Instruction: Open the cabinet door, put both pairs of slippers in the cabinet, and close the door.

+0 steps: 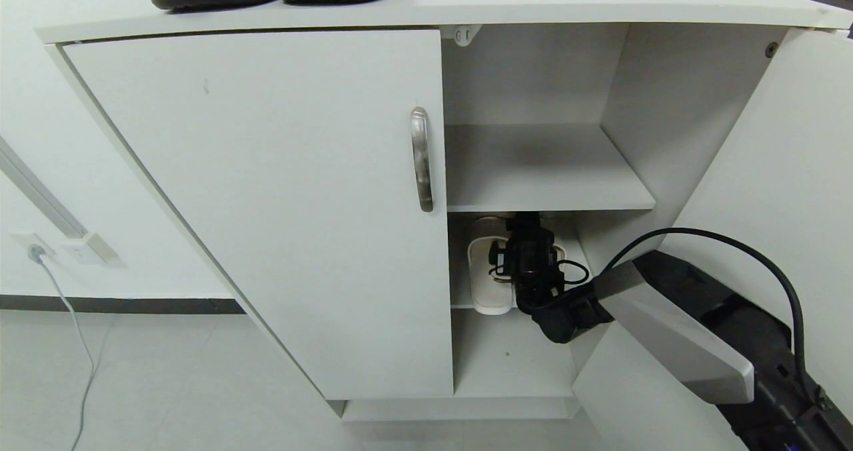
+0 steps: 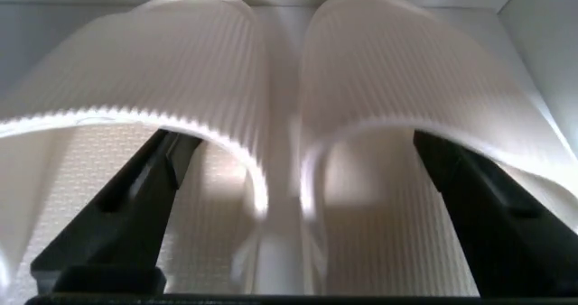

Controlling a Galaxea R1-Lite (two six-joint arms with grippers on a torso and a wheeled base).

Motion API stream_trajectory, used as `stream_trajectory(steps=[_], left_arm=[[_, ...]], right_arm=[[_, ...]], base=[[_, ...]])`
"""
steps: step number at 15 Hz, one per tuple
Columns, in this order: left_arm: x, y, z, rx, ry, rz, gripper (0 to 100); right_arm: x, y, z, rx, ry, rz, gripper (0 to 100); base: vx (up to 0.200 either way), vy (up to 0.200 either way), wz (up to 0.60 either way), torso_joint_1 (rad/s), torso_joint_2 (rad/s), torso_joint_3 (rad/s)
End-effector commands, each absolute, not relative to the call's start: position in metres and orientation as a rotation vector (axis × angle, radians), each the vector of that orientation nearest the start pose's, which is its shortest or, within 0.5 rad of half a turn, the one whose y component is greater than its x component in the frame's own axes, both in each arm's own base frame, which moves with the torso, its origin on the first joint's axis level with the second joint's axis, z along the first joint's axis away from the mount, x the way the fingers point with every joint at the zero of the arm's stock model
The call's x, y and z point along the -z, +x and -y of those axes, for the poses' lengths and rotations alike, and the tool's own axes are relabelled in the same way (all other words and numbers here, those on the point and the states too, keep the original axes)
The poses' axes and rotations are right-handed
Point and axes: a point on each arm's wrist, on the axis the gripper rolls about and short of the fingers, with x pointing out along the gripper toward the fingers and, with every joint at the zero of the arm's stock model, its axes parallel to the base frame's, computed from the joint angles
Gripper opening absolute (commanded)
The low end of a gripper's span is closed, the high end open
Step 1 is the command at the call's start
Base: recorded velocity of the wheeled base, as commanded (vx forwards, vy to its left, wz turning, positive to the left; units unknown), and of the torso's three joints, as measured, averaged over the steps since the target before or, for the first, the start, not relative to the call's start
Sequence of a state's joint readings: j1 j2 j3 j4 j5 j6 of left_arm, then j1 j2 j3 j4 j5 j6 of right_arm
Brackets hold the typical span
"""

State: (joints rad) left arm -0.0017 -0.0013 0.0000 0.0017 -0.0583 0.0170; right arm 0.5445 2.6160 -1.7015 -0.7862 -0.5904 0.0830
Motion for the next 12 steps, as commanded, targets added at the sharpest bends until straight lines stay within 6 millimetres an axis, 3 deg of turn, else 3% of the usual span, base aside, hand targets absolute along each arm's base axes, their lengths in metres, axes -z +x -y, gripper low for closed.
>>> stream_trajectory(steps=[1,4,8,10,11,12], left_arm=[[-0.075,-0.023,0.001,0.060,0.017,-0.001,0],[-0.075,-0.023,0.001,0.060,0.017,-0.001,0],[-0.075,-0.023,0.001,0.060,0.014,-0.001,0],[-0.075,-0.023,0.001,0.060,0.015,-0.001,0],[-0.075,-0.023,0.001,0.060,0.015,-0.001,0],[-0.075,-0.023,0.001,0.060,0.015,-0.001,0]], right_arm=[[-0.060,0.444,-0.259,0.044,0.027,-0.087,100],[-0.060,0.434,-0.259,0.039,0.030,-0.079,100],[-0.068,0.396,-0.256,0.003,0.041,-0.063,100],[-0.078,0.361,-0.250,-0.033,0.044,-0.060,100],[-0.078,0.353,-0.249,-0.042,0.042,-0.063,100],[-0.077,0.327,-0.246,-0.074,0.036,-0.071,100]], base=[[0.000,0.000,0.00,0.000,0.00,0.000],[0.000,0.000,0.00,0.000,0.00,0.000],[0.000,0.000,0.00,0.000,0.00,0.000],[0.000,0.000,0.00,0.000,0.00,0.000],[0.000,0.000,0.00,0.000,0.00,0.000],[0.000,0.000,0.00,0.000,0.00,0.000]])
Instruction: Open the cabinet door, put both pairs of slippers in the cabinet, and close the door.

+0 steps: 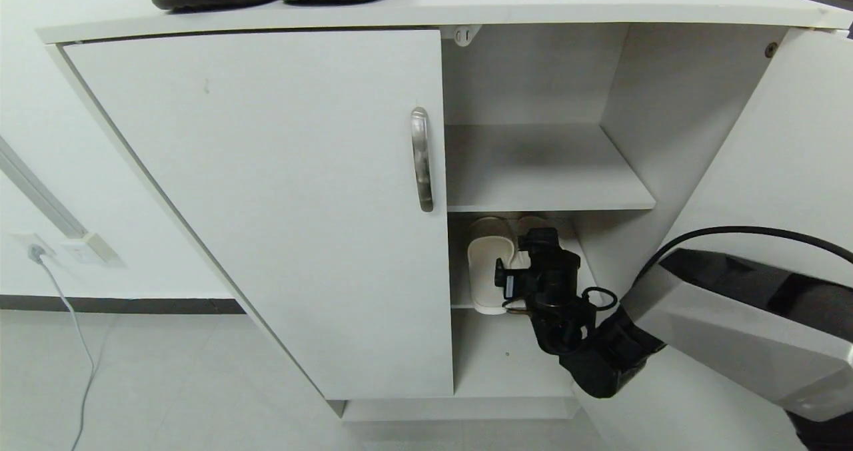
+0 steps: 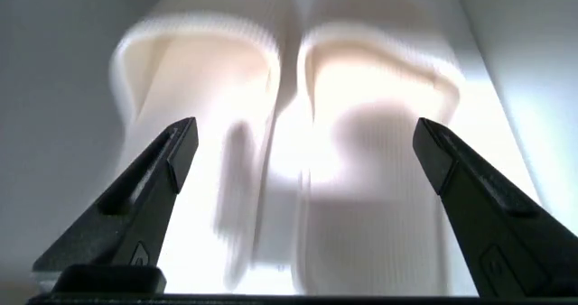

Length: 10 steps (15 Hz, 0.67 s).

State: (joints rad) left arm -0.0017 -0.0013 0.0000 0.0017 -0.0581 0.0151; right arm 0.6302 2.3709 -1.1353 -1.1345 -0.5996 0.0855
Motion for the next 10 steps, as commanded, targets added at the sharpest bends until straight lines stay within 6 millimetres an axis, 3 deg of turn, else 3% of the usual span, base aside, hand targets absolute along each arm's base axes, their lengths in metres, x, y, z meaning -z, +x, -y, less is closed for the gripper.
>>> stream_trajectory(steps=[1,4,10], left_arm=[[-0.075,-0.023,0.001,0.058,0.015,-0.001,0],[-0.075,-0.023,0.001,0.058,0.011,-0.001,0],[-0.075,-0.023,0.001,0.057,0.008,-0.001,0]], right_arm=[[-0.077,0.310,-0.243,-0.095,0.033,-0.074,100],[-0.077,0.280,-0.240,-0.139,0.018,-0.089,100],[-0.071,0.279,-0.243,-0.145,0.009,-0.098,100]], base=[[0.000,0.000,0.00,0.000,0.00,0.000],[0.000,0.000,0.00,0.000,0.00,0.000],[0.000,0.000,0.00,0.000,0.00,0.000]])
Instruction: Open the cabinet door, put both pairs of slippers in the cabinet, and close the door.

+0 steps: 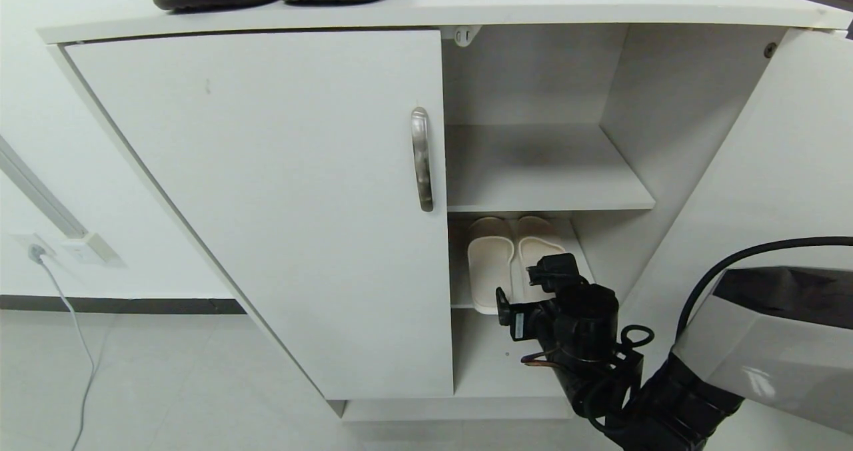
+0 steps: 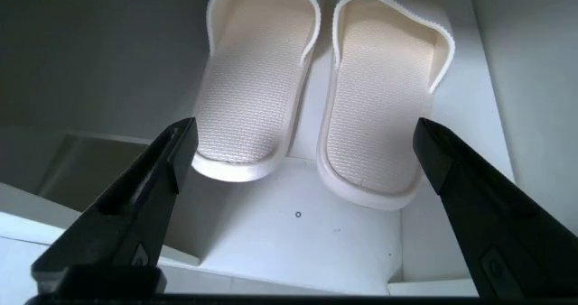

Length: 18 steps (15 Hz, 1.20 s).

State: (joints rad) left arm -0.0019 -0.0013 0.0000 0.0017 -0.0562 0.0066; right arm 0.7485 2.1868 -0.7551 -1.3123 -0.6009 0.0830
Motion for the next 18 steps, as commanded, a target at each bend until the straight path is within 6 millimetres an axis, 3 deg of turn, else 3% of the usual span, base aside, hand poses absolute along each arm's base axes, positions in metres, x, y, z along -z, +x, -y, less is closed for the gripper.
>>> stream_trajectory(steps=[1,9,18], left_arm=[[-0.0753,-0.0228,0.0012,0.058,0.008,-0.001,0],[-0.0753,-0.0228,0.0012,0.057,0.008,-0.001,0],[-0.0757,-0.0230,0.0012,0.057,0.008,0.000,0]], right_arm=[[-0.0712,0.2791,-0.2427,-0.145,0.009,-0.098,100],[-0.0686,0.2775,-0.2419,-0.146,0.003,-0.107,100],[-0.0682,0.2754,-0.2399,-0.141,-0.003,-0.112,100]], base=[[-0.200,0.000,0.00,0.002,0.00,0.007],[-0.200,0.000,0.00,0.001,0.00,0.002],[0.000,0.000,0.00,0.000,0.00,0.000]])
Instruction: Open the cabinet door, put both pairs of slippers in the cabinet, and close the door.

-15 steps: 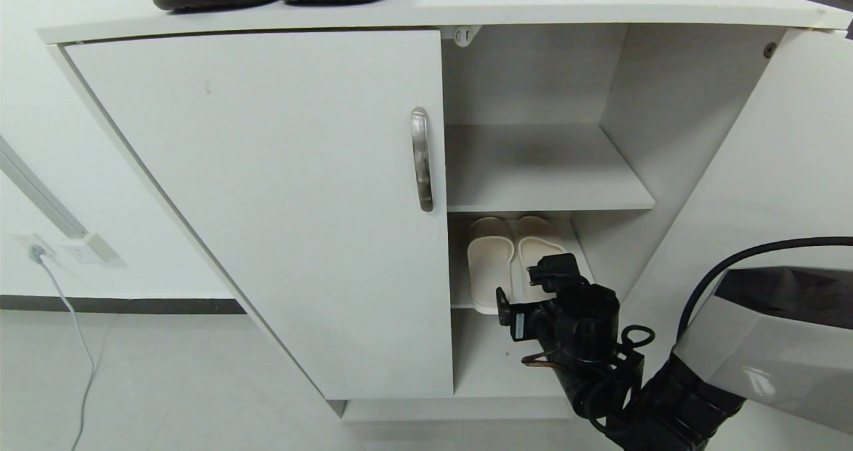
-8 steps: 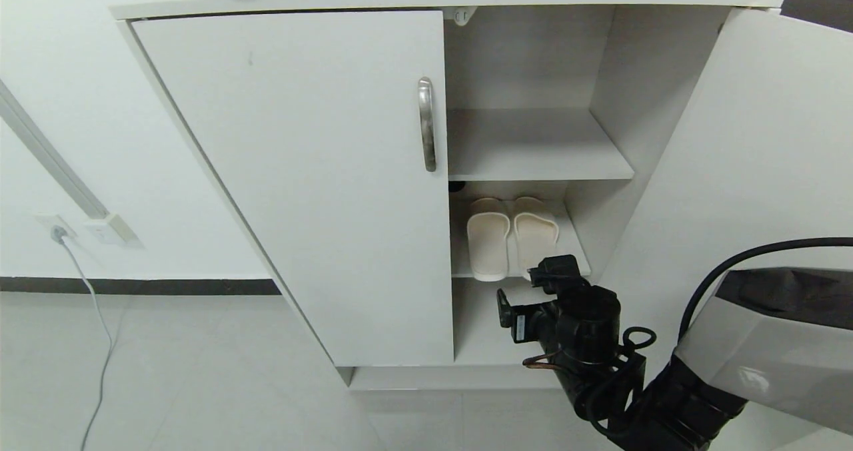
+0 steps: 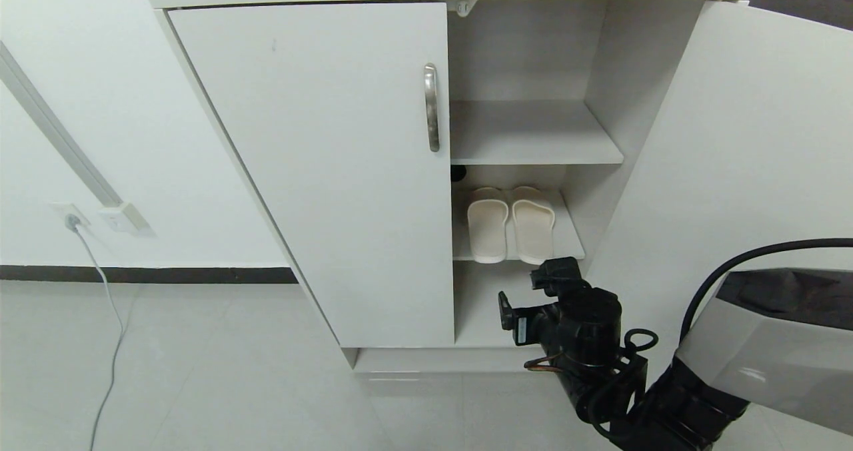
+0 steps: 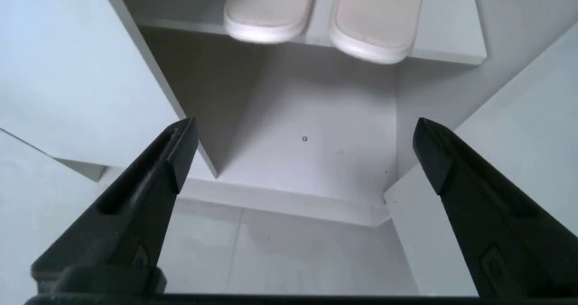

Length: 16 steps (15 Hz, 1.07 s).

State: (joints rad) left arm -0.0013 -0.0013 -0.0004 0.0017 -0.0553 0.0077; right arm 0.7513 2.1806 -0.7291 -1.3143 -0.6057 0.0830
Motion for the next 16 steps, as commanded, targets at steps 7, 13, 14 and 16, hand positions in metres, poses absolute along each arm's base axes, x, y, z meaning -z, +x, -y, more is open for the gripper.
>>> stream_trajectory(steps=[7,13,14,16], left_arm=[[-0.0757,-0.0230,0.0012,0.058,0.008,0.000,0],[-0.0753,-0.0228,0.0012,0.058,0.011,-0.001,0],[-0.0753,-0.0228,0.0012,0.058,0.011,-0.001,0],[-0.0757,-0.0230,0.0012,0.057,0.009,0.000,0]], right_arm=[[-0.0688,0.2723,-0.2408,-0.149,0.001,-0.103,100],[-0.0666,0.2726,-0.2411,-0.149,-0.003,-0.107,100],[-0.0660,0.2727,-0.2411,-0.149,-0.004,-0.108,100],[-0.0666,0.2720,-0.2413,-0.151,-0.002,-0.106,100]], base=[[0.000,0.000,0.00,0.000,0.00,0.000],[0.000,0.000,0.00,0.002,0.00,0.040],[0.000,0.000,0.00,0.002,0.01,0.173],[0.000,0.000,0.00,0.000,0.00,0.190]])
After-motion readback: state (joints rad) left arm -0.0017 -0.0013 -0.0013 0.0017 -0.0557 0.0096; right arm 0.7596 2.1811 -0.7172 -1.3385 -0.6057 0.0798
